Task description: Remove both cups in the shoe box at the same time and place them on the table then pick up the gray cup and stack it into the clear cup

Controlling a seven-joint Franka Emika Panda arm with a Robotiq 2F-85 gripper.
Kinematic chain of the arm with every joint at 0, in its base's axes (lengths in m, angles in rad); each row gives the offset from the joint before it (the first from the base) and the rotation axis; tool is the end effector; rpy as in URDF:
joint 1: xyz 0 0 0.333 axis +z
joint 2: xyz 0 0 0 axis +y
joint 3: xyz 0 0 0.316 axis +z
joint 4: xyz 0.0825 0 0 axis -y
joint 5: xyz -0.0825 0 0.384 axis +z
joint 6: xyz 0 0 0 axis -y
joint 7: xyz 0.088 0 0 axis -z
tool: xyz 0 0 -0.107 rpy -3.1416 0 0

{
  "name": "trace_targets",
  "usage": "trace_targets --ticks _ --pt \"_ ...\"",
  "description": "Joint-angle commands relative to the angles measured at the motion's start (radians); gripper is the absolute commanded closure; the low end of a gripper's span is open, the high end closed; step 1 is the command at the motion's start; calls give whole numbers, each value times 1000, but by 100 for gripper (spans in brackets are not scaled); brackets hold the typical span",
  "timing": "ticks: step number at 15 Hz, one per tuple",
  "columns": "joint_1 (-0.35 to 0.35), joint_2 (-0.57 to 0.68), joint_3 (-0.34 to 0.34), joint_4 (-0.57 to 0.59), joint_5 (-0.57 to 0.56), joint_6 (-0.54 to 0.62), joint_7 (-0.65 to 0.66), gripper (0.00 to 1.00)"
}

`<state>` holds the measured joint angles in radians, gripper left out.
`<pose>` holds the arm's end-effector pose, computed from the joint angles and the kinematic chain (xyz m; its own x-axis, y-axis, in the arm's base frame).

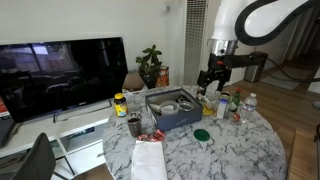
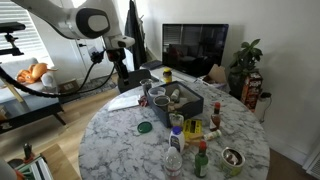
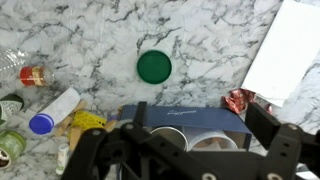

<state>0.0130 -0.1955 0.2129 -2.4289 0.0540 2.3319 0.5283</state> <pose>0.4591 0.1069 0.3879 0.9391 -0.3341 0.0811 -0.3310 -0.9424 -0.0489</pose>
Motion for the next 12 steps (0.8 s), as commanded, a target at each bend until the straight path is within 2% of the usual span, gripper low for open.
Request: trace_targets --ticks 1,3,9,10,12 --pt "25 58 -21 34 -17 -2 36 0" --pt "32 115 -32 64 -21 -1 42 0" --pt "32 81 -30 62 -21 -1 42 0" --pt "26 114 -31 81 -38 16 70 0" --pt "26 189 -45 133 -4 61 45 0"
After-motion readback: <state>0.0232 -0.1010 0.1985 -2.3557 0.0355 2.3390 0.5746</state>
